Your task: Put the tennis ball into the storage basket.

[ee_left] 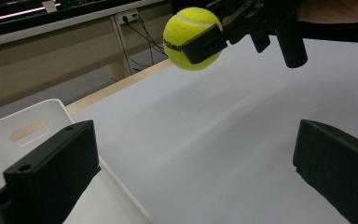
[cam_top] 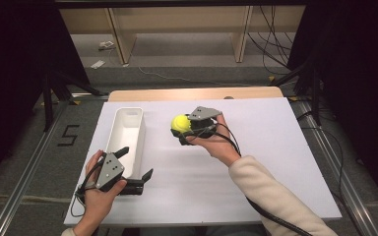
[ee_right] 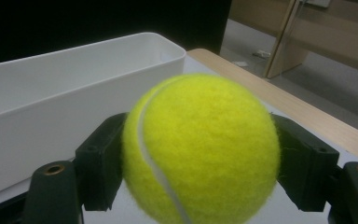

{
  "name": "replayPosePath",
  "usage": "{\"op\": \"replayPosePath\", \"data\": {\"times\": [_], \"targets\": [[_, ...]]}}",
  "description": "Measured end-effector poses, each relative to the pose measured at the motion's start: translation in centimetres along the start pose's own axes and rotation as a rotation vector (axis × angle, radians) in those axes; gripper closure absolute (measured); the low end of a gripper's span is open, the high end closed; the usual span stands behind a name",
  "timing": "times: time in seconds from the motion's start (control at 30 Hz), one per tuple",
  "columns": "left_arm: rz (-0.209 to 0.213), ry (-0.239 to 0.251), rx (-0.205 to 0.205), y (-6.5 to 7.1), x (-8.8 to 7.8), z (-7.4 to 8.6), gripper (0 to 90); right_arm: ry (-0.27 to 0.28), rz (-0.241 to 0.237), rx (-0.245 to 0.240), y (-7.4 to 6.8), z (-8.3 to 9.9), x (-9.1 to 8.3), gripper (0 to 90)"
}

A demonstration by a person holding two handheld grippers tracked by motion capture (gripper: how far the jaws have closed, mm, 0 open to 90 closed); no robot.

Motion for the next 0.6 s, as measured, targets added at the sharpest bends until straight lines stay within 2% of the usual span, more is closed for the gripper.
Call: {"op": "replayPosePath", "data": {"times": [0.6], "targets": [[0.002,0.002,-0.002,0.00,-0.04,-0.01,0.0,0.000,-0.007,-0.001,-0.47,-0.19,0.35,26.6]]}}
Point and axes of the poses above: each handheld gripper's, and its own axes: x roughly forward along the jaws, z roughly out of its underside, y roughly to its right, the point moved 10 cm from there along x, roughly forward along the jaws, and after that the axes turned 2 degrees about x, right-handed, at the moved point
